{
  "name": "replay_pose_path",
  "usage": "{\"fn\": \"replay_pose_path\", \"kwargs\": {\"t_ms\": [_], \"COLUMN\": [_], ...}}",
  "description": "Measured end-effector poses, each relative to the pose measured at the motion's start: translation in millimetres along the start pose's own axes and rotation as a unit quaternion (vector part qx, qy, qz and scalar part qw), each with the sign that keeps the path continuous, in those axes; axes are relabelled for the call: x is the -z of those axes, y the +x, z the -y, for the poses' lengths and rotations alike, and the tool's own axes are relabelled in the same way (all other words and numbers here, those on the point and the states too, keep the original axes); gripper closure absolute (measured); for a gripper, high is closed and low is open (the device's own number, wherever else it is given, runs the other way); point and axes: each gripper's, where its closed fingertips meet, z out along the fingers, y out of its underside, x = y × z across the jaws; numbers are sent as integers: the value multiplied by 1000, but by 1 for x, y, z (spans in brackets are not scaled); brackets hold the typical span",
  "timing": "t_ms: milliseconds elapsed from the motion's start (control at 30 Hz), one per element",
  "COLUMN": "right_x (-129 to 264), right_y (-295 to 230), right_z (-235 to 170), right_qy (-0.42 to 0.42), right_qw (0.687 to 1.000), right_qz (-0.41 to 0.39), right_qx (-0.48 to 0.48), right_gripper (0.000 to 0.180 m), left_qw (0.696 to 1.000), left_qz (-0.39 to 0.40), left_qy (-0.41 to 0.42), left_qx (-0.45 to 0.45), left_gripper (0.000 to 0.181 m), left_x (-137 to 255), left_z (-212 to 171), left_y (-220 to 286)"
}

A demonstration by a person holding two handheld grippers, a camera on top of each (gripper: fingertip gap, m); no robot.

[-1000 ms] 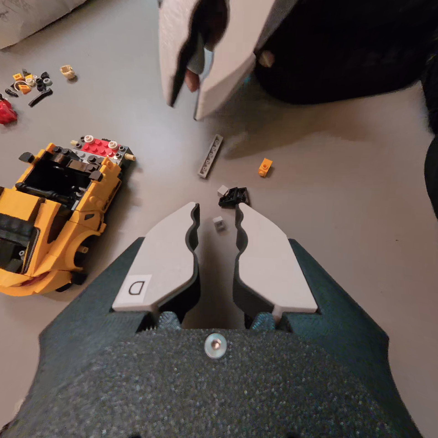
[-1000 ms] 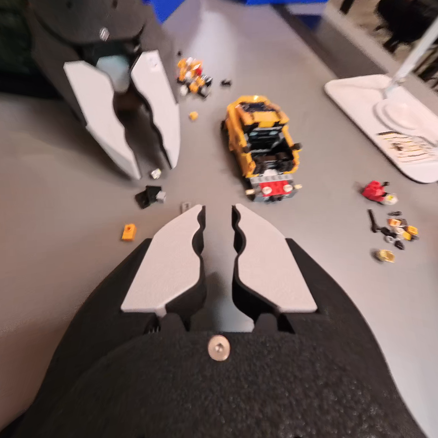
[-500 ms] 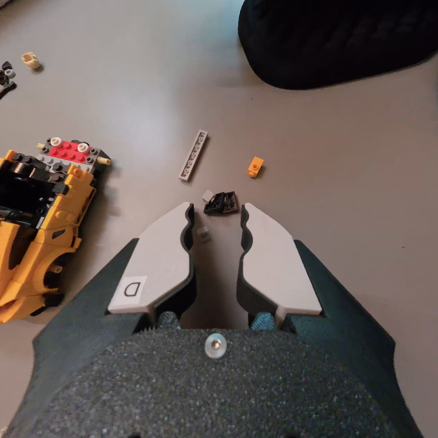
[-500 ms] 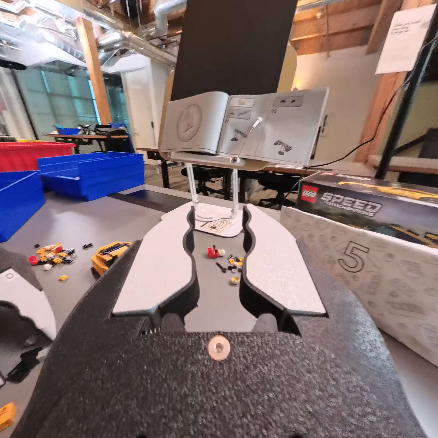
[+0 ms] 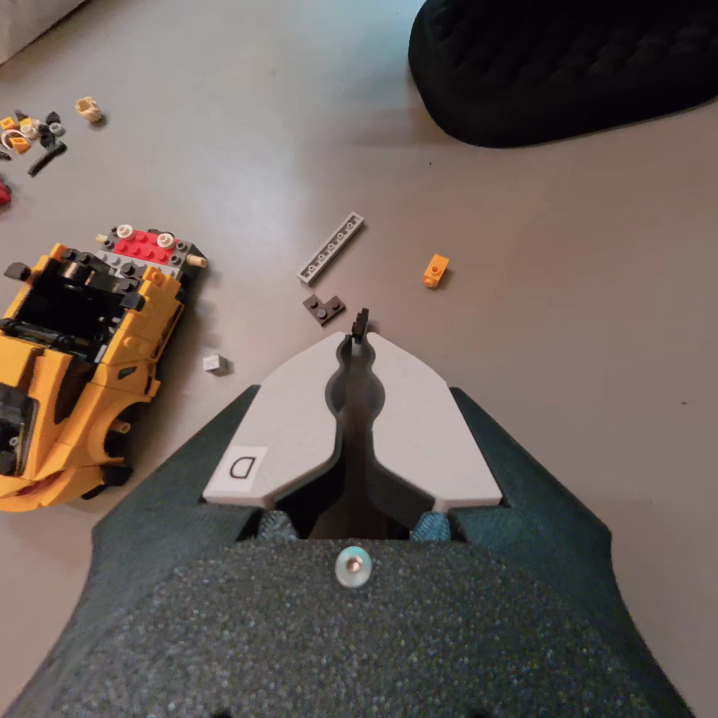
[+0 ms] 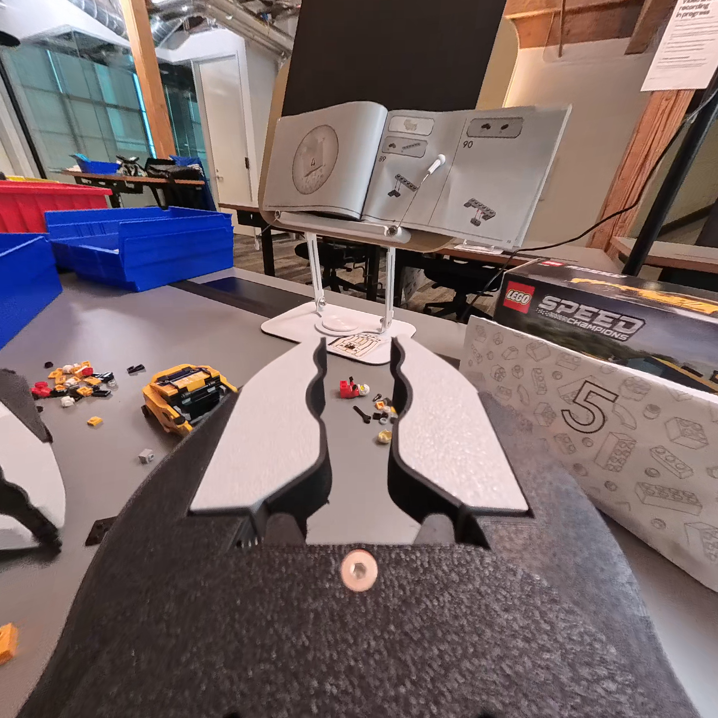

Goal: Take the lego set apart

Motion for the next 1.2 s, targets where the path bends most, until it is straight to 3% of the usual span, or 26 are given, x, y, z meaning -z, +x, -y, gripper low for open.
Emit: {"fn": "replay_pose_path", "kwargs": {"t_ms": [267,467,733,933,1000,1067,1133,1200], "right_x": [-1,-2,-3,-3,-2,-2,-2,-1], "right_y": [-5,-14,-19,-22,-23,-24,-25,-25], "right_z": [-4,-10,-14,-15,-15,-15,-15,-15], "right_qy": [-14,-30,-40,-44,-42,-44,-44,-44], "right_qw": [1000,999,998,997,997,997,997,997], "right_qz": [17,34,50,56,59,62,64,64], "right_qx": [5,21,10,15,16,16,15,15], "right_gripper": [150,151,151,152,153,155,155,155], "left_qw": [1000,1000,1000,996,988,957,878,801], "left_qz": [11,-9,9,27,7,-50,-131,-182], "left_qy": [28,7,-27,81,150,259,403,497], "left_qx": [8,2,-10,-6,34,123,221,281], "left_gripper": [181,156,172,172,172,172,172,173], "left_x": [11,5,-3,31,52,83,134,178], "left_z": [7,2,-1,33,51,75,100,102], "left_y": [-9,2,-1,-7,-6,-9,-19,-33]}}
